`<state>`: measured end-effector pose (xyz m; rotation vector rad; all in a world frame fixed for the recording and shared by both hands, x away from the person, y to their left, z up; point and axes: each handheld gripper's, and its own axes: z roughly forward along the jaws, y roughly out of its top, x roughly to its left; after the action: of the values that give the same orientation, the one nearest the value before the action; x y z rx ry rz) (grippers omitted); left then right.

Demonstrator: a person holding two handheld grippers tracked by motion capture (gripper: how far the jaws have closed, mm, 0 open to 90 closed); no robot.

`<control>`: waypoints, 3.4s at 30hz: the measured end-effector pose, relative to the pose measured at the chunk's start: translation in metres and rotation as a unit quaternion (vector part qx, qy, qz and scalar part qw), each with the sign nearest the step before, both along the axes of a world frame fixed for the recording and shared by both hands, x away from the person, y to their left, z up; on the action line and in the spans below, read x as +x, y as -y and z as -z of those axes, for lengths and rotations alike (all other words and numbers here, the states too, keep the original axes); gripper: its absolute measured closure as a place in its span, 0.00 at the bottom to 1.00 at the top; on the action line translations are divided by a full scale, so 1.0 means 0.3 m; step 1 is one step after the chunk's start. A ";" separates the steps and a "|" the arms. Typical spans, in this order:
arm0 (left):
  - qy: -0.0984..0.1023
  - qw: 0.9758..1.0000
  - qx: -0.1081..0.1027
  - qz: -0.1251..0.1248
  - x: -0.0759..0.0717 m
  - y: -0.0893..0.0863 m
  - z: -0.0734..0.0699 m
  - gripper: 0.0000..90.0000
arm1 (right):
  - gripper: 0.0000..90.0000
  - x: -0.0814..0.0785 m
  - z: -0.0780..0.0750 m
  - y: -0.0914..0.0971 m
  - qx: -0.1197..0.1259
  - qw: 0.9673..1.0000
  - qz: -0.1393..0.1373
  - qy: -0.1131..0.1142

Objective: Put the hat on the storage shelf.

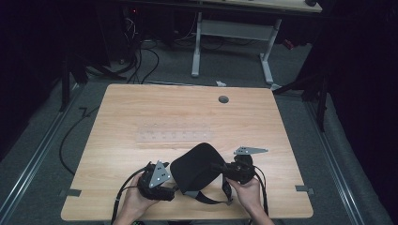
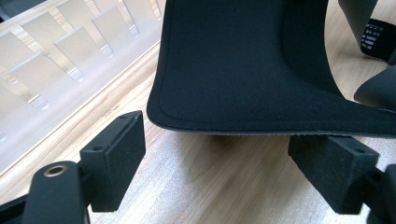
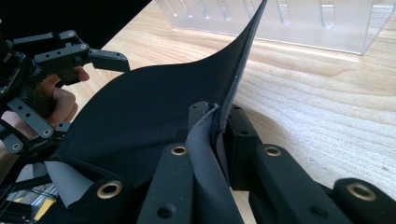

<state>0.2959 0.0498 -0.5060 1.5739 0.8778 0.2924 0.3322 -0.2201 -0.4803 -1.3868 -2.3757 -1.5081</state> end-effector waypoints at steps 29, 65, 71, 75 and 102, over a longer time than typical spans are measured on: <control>0.000 0.999 -0.017 0.033 -0.020 0.005 -0.020 0.61 | 0.89 0.003 -0.023 -0.063 0.032 0.999 -0.030 0.010; -0.003 0.995 -0.082 0.059 -0.018 -0.062 -0.117 0.97 | 0.51 0.023 0.054 0.132 -0.075 0.990 0.091 0.077; -0.002 0.994 -0.101 0.043 -0.009 -0.098 -0.145 0.96 | 0.51 0.034 0.097 0.152 -0.140 0.979 0.121 0.079; -0.003 0.993 -0.118 0.028 0.005 -0.128 -0.163 0.96 | 0.50 0.041 0.114 0.168 -0.169 0.972 0.142 0.083; 0.013 0.984 -0.166 -0.058 0.123 -0.247 -0.226 0.96 | 0.46 0.073 0.168 0.229 -0.225 0.954 0.185 0.068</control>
<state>0.3328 0.1240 -0.4382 1.2110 0.9470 0.2364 0.3539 -0.2888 -0.5307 -1.9753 -2.7926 -1.1891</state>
